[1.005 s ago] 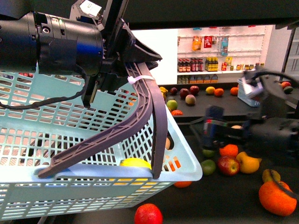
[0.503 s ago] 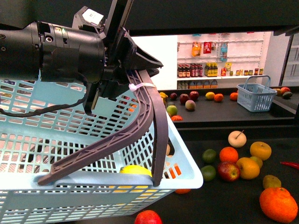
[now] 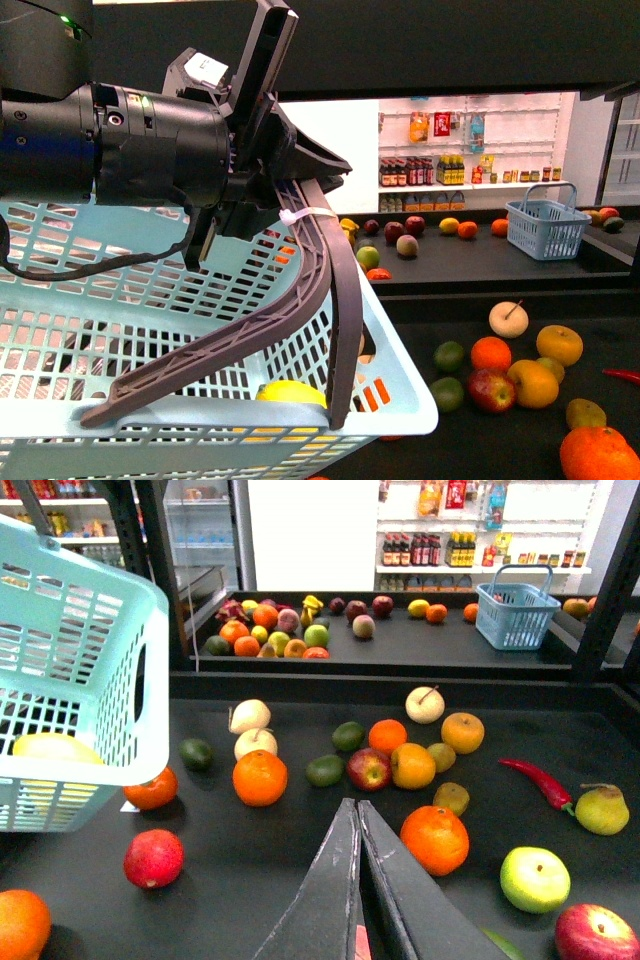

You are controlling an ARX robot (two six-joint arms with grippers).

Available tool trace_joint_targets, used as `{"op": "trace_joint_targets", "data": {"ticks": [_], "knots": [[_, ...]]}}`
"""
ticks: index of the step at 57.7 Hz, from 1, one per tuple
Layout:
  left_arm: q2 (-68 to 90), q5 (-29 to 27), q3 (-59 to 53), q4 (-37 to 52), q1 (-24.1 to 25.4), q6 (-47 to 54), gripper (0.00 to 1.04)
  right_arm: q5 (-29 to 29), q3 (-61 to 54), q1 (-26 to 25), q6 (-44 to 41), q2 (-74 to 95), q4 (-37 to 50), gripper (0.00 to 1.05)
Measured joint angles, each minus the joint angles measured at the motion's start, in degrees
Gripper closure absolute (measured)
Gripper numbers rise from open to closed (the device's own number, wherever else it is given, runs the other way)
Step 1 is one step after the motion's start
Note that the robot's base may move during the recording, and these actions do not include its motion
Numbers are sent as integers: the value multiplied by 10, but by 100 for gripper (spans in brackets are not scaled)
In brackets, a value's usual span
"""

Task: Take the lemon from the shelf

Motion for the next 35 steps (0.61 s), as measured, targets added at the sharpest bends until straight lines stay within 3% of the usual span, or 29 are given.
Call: {"op": "trace_joint_targets", "data": {"ticks": [19,29,30,33,35], "knots": [[0,0,0,0,0,0,96,1,-3,1,-1,-7,0,101],[0,0,0,0,0,0,96,0,-3,1,-1,-7,0,65],[0,0,0,0,0,0,96,0,-3,1,0,-7,0,7],[7,-36,0,30,15,-26,96,0,-3,1,0,-7,0,7],[20,-91,0,92,33,-85,96,0,-3,1,0,-7,0,7]]}}
